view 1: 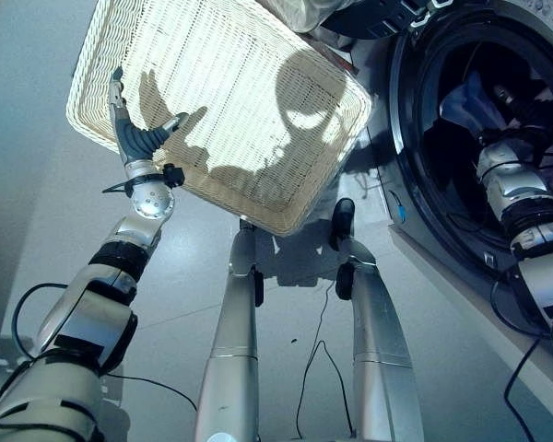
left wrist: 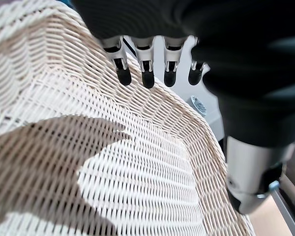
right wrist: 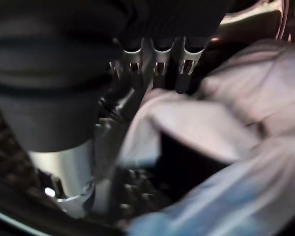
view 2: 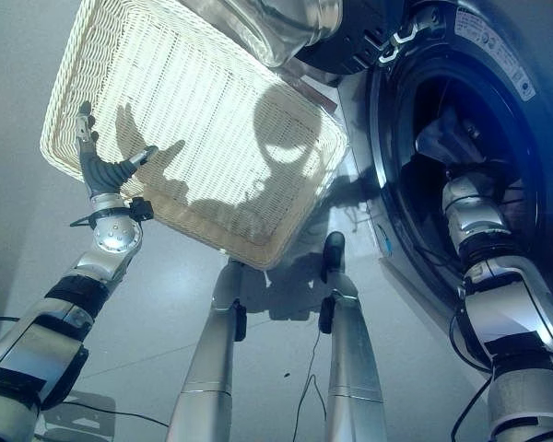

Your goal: Put the clothes into the washing machine.

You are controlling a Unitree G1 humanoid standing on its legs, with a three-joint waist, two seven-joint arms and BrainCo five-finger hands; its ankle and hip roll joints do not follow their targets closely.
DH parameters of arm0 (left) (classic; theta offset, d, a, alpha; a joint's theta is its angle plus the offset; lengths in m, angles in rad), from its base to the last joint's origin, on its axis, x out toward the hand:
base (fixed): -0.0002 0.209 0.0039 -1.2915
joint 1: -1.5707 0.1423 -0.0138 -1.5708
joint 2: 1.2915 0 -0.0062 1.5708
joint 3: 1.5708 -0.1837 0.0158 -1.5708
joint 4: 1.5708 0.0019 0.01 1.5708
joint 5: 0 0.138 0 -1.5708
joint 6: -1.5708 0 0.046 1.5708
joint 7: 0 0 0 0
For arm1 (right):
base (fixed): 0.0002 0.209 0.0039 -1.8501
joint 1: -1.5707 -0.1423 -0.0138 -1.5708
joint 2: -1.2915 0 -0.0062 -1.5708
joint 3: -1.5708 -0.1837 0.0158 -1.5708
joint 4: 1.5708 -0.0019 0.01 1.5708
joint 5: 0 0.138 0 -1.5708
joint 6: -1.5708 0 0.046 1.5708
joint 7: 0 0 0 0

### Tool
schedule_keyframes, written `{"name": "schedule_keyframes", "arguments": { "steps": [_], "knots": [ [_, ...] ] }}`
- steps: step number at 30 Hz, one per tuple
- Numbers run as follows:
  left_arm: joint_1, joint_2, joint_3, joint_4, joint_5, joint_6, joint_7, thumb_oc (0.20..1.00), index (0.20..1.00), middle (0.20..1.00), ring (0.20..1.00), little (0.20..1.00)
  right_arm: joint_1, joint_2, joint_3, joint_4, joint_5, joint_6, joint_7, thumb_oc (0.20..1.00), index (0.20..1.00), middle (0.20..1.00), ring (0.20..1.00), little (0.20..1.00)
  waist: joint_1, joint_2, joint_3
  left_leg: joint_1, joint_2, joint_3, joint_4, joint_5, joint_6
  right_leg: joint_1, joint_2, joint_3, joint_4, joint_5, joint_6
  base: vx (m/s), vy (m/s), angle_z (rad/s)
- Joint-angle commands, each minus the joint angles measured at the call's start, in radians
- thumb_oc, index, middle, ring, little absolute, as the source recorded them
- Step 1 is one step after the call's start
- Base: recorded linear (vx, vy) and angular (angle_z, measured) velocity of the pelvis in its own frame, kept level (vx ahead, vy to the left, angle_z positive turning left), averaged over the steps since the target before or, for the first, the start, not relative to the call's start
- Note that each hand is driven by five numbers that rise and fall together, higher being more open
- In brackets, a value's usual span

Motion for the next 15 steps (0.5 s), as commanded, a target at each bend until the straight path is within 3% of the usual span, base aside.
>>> {"name": "schedule_keyframes", "arguments": {
  "steps": [1, 9, 15],
  "knots": [
    [-0.058, -0.017, 0.039, 0.028, -0.002, -0.046, 0.028, 1.000, 1.000, 1.000, 1.000, 1.000, -0.026, -0.066, 0.019, 0.031, -0.045, 0.000, -0.066, 1.000, 1.000, 1.000, 1.000, 1.000, 0.000, 0.004, -0.020, 0.026, -0.061, 0.098, 0.129, -0.191, 0.058, 0.090, 0.060, -0.044, -0.230, 0.132, 0.075, 0.00, 0.000, 0.00],
    [-0.047, -0.022, 0.056, 0.017, -0.006, -0.045, 0.018, 1.000, 1.000, 1.000, 1.000, 1.000, -0.021, -0.064, 0.057, -0.075, -0.244, 0.026, -0.128, 1.000, 1.000, 1.000, 1.000, 1.000, -0.007, 0.000, -0.020, 0.026, -0.061, 0.104, 0.130, -0.191, 0.058, 0.089, 0.064, -0.041, -0.225, 0.129, 0.078, 0.00, 0.000, 0.00],
    [-0.016, -0.037, 0.071, 0.010, 0.012, -0.047, 0.008, 1.000, 1.000, 1.000, 1.000, 1.000, 0.074, -0.034, 0.071, -0.171, -0.362, 0.002, -0.077, 1.000, 1.000, 1.000, 1.000, 1.000, -0.015, -0.005, -0.020, 0.033, -0.063, 0.106, 0.129, -0.193, 0.059, 0.093, 0.068, -0.037, -0.225, 0.124, 0.077, 0.00, 0.000, 0.00]
  ]
}}
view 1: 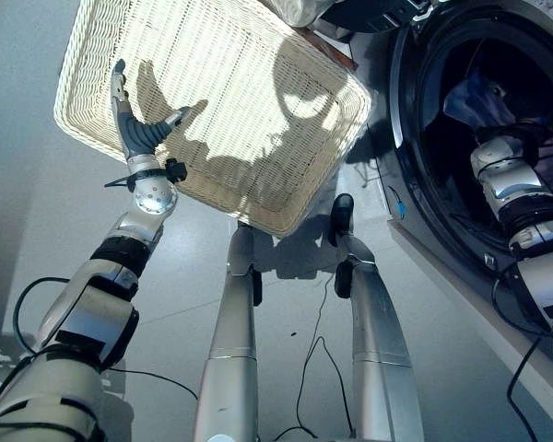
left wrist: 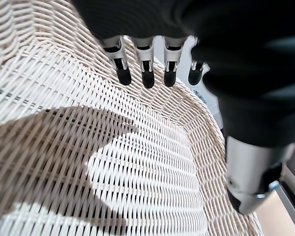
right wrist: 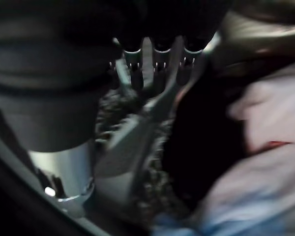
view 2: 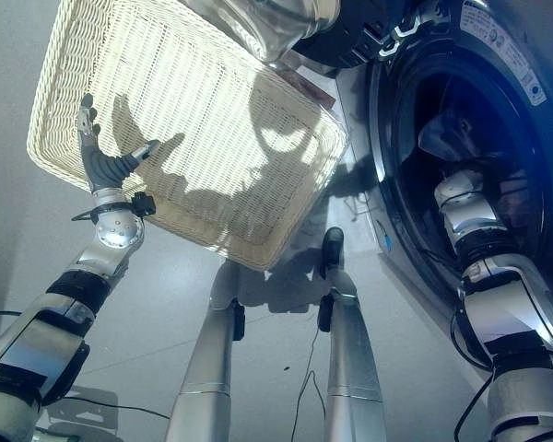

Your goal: Put the clothes into the washing machine.

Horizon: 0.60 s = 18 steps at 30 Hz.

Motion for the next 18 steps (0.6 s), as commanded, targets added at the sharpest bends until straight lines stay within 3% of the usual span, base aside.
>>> {"name": "schedule_keyframes", "arguments": {
  "steps": [1, 12, 18],
  "knots": [
    [-0.009, -0.038, 0.081, 0.008, 0.013, -0.045, 0.011, 1.000, 1.000, 1.000, 1.000, 1.000, 0.087, -0.030, 0.033, -0.057, -0.087, -0.022, 0.007, 1.000, 1.000, 1.000, 1.000, 1.000, 0.001, -0.005, -0.020, 0.045, -0.065, 0.103, 0.139, -0.196, 0.060, 0.103, 0.067, -0.035, -0.215, 0.130, 0.073, 0.00, 0.000, 0.00],
    [0.170, -0.127, 0.113, 0.010, 0.034, -0.047, -0.062, 1.000, 1.000, 1.000, 1.000, 1.000, 0.355, 0.097, 0.069, -0.101, -0.283, -0.161, 0.201, 1.000, 1.000, 1.000, 1.000, 1.000, -0.004, 0.000, -0.020, 0.199, -0.078, 0.123, 0.145, -0.213, 0.075, 0.235, 0.062, -0.024, -0.209, 0.120, 0.068, -0.02, 0.030, -0.01],
    [0.269, -0.173, 0.124, -0.008, 0.065, -0.044, -0.082, 1.000, 1.000, 1.000, 1.000, 1.000, 0.459, 0.143, 0.112, -0.159, -0.421, -0.195, 0.265, 1.000, 1.000, 1.000, 1.000, 1.000, -0.002, -0.004, -0.020, 0.312, -0.082, 0.125, 0.117, -0.219, 0.079, 0.338, 0.054, -0.020, -0.231, 0.115, 0.067, -0.02, 0.038, -0.04]
  ]
}}
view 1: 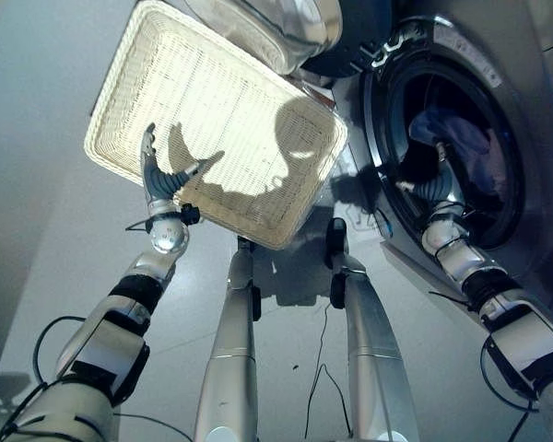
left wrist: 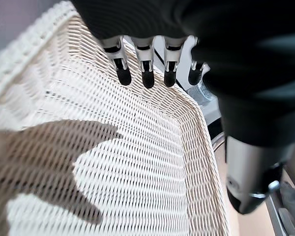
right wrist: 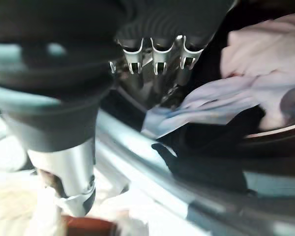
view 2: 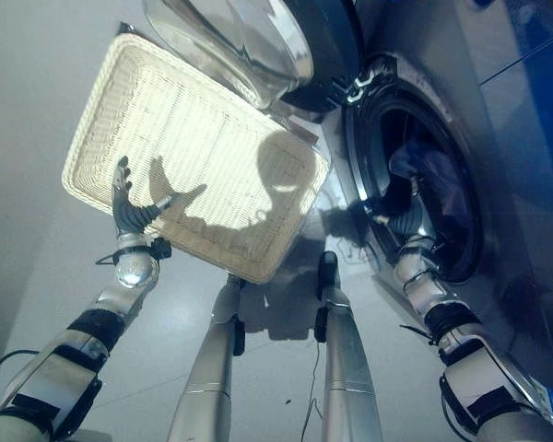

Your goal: Put the clothes into the washing machine.

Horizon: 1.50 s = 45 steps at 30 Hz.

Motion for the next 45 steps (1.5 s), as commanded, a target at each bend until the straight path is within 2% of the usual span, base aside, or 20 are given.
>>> {"name": "schedule_keyframes", "arguments": {
  "steps": [1, 8, 12, 13, 14, 15, 19, 23, 24, 31, 38, 45],
  "knots": [
    [0.024, -0.043, 0.080, -0.002, 0.051, -0.039, -0.001, 1.000, 1.000, 1.000, 1.000, 1.000, 0.042, -0.013, 0.040, -0.053, -0.108, -0.059, 0.031, 1.000, 1.000, 1.000, 1.000, 1.000, 0.004, -0.005, -0.019, 0.115, -0.084, 0.100, 0.078, -0.165, 0.069, 0.125, 0.050, -0.029, -0.208, 0.129, 0.072, -0.03, 0.026, 0.02],
    [0.161, -0.063, 0.077, -0.020, 0.097, 0.018, -0.067, 1.000, 1.000, 1.000, 1.000, 1.000, 0.192, 0.006, 0.073, -0.181, -0.185, -0.126, 0.122, 1.000, 1.000, 1.000, 1.000, 1.000, 0.014, -0.018, -0.019, 0.282, -0.081, 0.087, 0.034, -0.166, 0.066, 0.284, 0.042, -0.029, -0.239, 0.118, 0.078, -0.01, 0.001, 0.05],
    [0.317, -0.087, 0.068, 0.015, 0.122, 0.022, -0.134, 1.000, 1.000, 1.000, 1.000, 1.000, 0.378, 0.007, 0.028, -0.193, -0.171, -0.191, 0.166, 1.000, 1.000, 1.000, 1.000, 1.000, 0.026, -0.019, -0.019, 0.485, -0.076, 0.076, -0.051, -0.162, 0.059, 0.494, 0.022, -0.028, -0.311, 0.114, 0.094, 0.02, -0.038, 0.02],
    [0.351, -0.092, 0.064, 0.034, 0.134, 0.024, -0.154, 1.000, 1.000, 1.000, 1.000, 1.000, 0.425, 0.019, 0.015, -0.186, -0.138, -0.197, 0.190, 1.000, 1.000, 1.000, 1.000, 1.000, 0.028, -0.020, -0.036, 0.525, -0.074, 0.075, -0.074, -0.161, 0.057, 0.539, 0.017, -0.026, -0.333, 0.113, 0.098, 0.12, -0.067, -0.08],
    [0.403, -0.098, 0.056, 0.068, 0.145, 0.029, -0.202, 1.000, 1.000, 1.000, 1.000, 1.000, 0.497, 0.048, -0.008, -0.160, -0.082, -0.195, 0.246, 1.000, 1.000, 1.000, 1.000, 1.000, 0.027, -0.023, -0.081, 0.577, -0.069, 0.076, -0.112, -0.160, 0.052, 0.598, 0.007, -0.024, -0.369, 0.114, 0.102, 0.12, -0.059, -0.07],
    [0.409, -0.099, 0.055, 0.071, 0.145, 0.029, -0.207, 1.000, 1.000, 1.000, 1.000, 1.000, 0.505, 0.052, -0.010, -0.158, -0.075, -0.195, 0.249, 1.000, 1.000, 1.000, 1.000, 1.000, 0.028, -0.024, -0.084, 0.585, -0.069, 0.076, -0.118, -0.159, 0.052, 0.608, 0.007, -0.025, -0.375, 0.115, 0.103, 0.15, -0.061, -0.03],
    [0.507, -0.125, 0.063, 0.146, 0.175, 0.057, -0.333, 1.000, 1.000, 1.000, 1.000, 1.000, 0.609, 0.133, -0.075, -0.005, 0.056, -0.118, 0.438, 1.000, 1.000, 1.000, 1.000, 1.000, 0.021, -0.030, -0.188, 0.701, -0.053, 0.083, -0.187, -0.151, 0.042, 0.742, -0.001, -0.031, -0.450, 0.122, 0.108, 0.14, -0.046, 0.01],
    [0.570, -0.155, 0.073, 0.214, 0.170, 0.097, -0.441, 1.000, 1.000, 1.000, 1.000, 1.000, 0.652, 0.212, -0.131, 0.202, 0.147, -0.028, 0.551, 1.000, 1.000, 1.000, 1.000, 1.000, 0.026, -0.027, -0.280, 0.785, -0.038, 0.089, -0.225, -0.145, 0.037, 0.838, -0.006, -0.041, -0.491, 0.127, 0.110, 0.22, -0.018, 0.04],
    [0.587, -0.168, 0.073, 0.240, 0.160, 0.119, -0.492, 1.000, 1.000, 1.000, 1.000, 1.000, 0.662, 0.237, -0.160, 0.279, 0.154, 0.001, 0.574, 1.000, 1.000, 1.000, 1.000, 1.000, 0.028, -0.022, -0.314, 0.812, -0.032, 0.095, -0.237, -0.147, 0.035, 0.870, -0.006, -0.045, -0.507, 0.128, 0.110, 0.24, 0.014, 0.07],
    [0.650, -0.200, 0.101, 0.332, 0.201, 0.158, -0.592, 1.000, 1.000, 1.000, 1.000, 1.000, 0.692, 0.303, -0.272, 0.450, 0.236, 0.177, 0.646, 1.000, 1.000, 1.000, 1.000, 1.000, 0.035, -0.010, -0.416, 0.891, -0.026, 0.112, -0.239, -0.176, 0.039, 0.962, -0.004, -0.048, -0.531, 0.109, 0.099, 0.15, 0.032, 0.04],
    [0.676, -0.207, 0.129, 0.364, 0.188, 0.249, -0.670, 1.000, 1.000, 1.000, 1.000, 1.000, 0.697, 0.321, -0.291, 0.500, 0.227, 0.218, 0.663, 1.000, 1.000, 1.000, 1.000, 1.000, 0.033, -0.004, -0.445, 0.925, -0.016, 0.129, -0.239, -0.190, 0.042, 0.993, -0.004, -0.037, -0.528, 0.089, 0.089, 0.05, 0.024, 0.00],
    [0.680, -0.214, 0.123, 0.373, 0.174, 0.300, -0.704, 1.000, 1.000, 1.000, 1.000, 1.000, 0.706, 0.322, -0.305, 0.519, 0.237, 0.236, 0.663, 1.000, 1.000, 1.000, 1.000, 1.000, 0.029, -0.002, -0.456, 0.936, -0.008, 0.143, -0.239, -0.196, 0.042, 1.008, -0.004, -0.034, -0.545, 0.092, 0.087, 0.02, 0.000, -0.04]
  ]
}}
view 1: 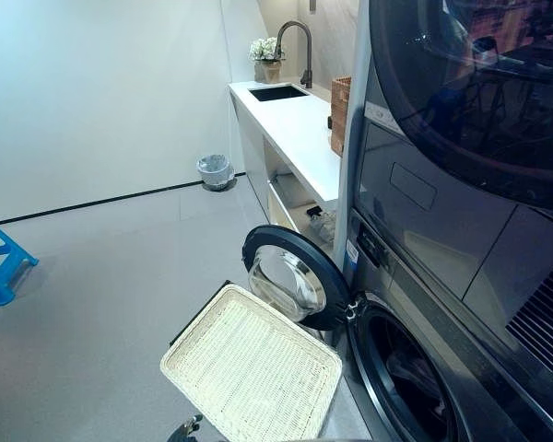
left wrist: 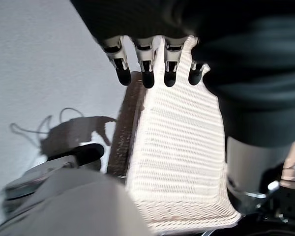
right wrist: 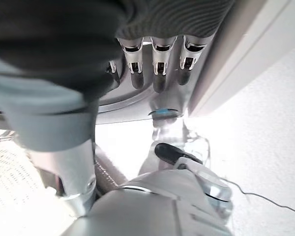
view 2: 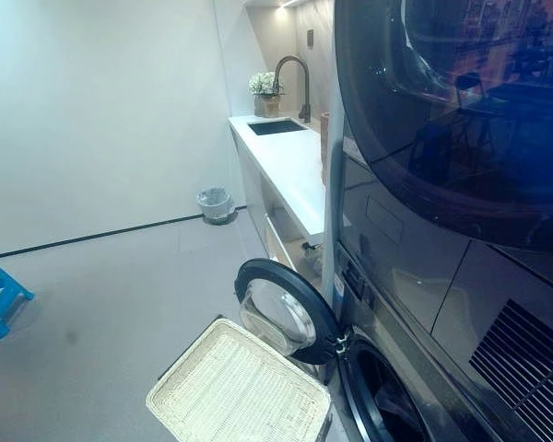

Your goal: Put the clothes into the washing machine.

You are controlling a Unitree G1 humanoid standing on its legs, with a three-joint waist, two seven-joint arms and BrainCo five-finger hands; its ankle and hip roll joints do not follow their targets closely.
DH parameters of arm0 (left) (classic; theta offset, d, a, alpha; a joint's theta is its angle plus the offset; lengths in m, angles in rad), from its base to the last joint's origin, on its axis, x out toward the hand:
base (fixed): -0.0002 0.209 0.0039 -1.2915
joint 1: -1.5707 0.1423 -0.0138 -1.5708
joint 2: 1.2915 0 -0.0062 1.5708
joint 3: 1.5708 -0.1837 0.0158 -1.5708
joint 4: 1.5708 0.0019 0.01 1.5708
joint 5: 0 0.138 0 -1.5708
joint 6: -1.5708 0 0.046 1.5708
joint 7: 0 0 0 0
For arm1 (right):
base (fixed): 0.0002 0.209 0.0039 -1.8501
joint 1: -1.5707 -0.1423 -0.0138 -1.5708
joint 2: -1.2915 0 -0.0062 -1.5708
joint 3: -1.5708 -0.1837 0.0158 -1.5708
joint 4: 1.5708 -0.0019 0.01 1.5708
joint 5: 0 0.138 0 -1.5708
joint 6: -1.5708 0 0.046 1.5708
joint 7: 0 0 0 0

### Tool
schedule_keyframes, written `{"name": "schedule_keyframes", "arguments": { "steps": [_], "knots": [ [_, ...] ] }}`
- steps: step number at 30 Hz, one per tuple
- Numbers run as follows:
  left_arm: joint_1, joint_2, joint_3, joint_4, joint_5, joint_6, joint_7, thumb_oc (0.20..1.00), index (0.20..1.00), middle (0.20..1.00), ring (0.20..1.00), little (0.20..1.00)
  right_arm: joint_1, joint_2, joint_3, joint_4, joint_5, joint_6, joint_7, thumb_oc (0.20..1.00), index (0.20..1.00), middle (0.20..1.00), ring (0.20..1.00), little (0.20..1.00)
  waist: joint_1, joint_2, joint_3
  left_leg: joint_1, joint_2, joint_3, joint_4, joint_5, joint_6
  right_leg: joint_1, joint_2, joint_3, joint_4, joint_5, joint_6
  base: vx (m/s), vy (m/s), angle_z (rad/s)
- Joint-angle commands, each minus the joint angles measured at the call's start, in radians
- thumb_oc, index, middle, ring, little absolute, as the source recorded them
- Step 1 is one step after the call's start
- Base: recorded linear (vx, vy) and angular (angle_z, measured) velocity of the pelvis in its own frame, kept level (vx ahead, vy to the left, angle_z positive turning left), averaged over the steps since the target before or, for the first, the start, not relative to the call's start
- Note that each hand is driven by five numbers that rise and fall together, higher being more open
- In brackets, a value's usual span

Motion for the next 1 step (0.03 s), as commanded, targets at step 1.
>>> {"name": "schedule_keyframes", "arguments": {
  "steps": [1],
  "knots": [
    [-0.077, 0.007, 0.039, 0.025, 0.014, 0.013, -0.021, 1.000, 1.000, 1.000, 1.000, 1.000, -0.064, 0.017, -0.026, 0.046, 0.022, 0.009, -0.001, 1.000, 1.000, 1.000, 1.000, 1.000, 0.003, -0.036, 0.036, 0.052, -0.057, 0.064, 0.008, -0.076, 0.023, -0.060, -0.042, 0.025, 0.027, 0.045, 0.064, 0.00, 0.000, 0.00]
  ]
}}
